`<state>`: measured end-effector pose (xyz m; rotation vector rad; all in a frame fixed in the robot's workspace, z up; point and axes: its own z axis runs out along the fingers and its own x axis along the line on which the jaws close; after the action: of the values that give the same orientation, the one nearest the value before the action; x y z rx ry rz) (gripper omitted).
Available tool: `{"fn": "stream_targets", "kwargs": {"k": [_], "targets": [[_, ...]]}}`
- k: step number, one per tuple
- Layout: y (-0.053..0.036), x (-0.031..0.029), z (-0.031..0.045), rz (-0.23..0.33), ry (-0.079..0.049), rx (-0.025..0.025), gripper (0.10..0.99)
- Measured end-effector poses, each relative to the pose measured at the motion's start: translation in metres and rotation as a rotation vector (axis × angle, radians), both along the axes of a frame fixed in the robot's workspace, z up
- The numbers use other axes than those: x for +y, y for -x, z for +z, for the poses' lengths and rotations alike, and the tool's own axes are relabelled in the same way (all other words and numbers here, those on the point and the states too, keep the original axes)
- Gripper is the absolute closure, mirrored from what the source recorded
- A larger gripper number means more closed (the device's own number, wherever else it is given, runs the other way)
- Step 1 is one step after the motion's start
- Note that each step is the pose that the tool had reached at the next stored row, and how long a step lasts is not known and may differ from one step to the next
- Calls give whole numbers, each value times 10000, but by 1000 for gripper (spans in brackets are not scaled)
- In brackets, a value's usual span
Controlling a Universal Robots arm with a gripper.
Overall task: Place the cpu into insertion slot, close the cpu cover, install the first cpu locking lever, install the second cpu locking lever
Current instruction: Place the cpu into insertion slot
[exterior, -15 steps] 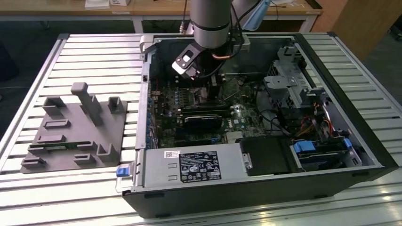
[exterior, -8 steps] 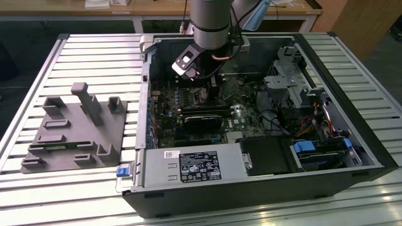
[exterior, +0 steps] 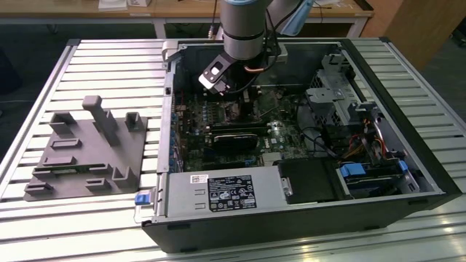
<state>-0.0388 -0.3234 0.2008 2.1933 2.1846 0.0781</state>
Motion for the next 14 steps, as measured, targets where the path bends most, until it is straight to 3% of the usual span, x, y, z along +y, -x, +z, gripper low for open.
{"fn": "stream_targets", "kwargs": {"k": [5, 14], "targets": [[7, 19, -55, 0, 0, 0, 545], [32, 57, -89, 1, 9, 5, 545]]}}
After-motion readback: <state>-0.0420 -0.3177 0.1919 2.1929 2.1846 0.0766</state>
